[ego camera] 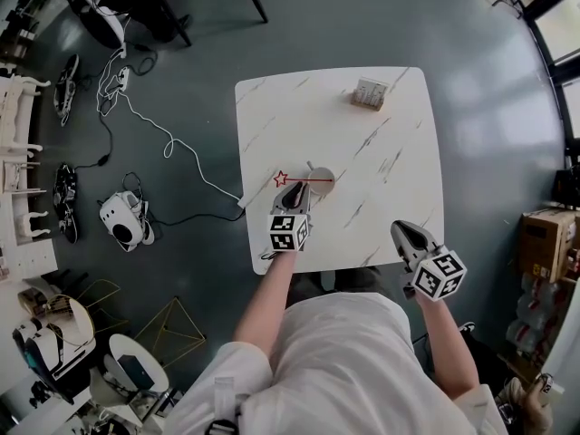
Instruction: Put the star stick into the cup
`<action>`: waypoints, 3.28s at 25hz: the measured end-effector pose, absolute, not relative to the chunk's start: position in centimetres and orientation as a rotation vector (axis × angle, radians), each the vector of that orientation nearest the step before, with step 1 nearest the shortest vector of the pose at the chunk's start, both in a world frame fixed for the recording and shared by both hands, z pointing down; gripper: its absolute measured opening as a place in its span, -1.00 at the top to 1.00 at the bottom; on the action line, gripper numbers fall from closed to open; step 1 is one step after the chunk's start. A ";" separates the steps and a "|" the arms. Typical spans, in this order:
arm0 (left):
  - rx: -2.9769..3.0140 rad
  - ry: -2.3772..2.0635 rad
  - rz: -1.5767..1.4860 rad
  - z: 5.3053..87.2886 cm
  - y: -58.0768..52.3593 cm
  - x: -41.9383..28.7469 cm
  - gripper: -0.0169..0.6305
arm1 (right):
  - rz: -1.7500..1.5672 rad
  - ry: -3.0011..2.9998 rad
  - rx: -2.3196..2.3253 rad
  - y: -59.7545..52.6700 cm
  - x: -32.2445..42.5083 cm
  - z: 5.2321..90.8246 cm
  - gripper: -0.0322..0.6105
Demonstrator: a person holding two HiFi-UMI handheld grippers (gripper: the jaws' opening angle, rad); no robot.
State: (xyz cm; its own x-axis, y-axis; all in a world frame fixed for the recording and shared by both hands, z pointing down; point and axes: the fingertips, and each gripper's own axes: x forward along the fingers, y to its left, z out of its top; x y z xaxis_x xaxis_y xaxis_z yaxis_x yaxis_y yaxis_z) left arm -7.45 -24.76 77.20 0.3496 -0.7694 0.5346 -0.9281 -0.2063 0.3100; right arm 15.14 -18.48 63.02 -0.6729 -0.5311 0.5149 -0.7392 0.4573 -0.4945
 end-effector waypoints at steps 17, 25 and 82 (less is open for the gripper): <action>2.147 -1.425 0.309 71.8 -20.8 -8.9 0.77 | 0.967 -2.480 1.159 -15.7 12.6 60.5 0.81; 2.228 -1.407 0.267 66.8 -18.3 -10.8 0.85 | 0.903 -2.516 1.214 -13.3 10.9 58.5 0.81; 2.273 -1.502 0.046 50.5 -0.8 -9.5 0.91 | 0.480 -2.721 1.132 -6.1 15.1 50.2 0.82</action>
State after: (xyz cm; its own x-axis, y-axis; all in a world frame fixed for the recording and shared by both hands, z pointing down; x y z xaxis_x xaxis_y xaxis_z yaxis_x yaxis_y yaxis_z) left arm -9.53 -0.77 50.48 0.4178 -0.8736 0.2497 -0.8871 -0.3329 0.3197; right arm 15.15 -6.11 50.22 -0.7019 -0.6621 0.2626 -0.7120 0.6627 -0.2322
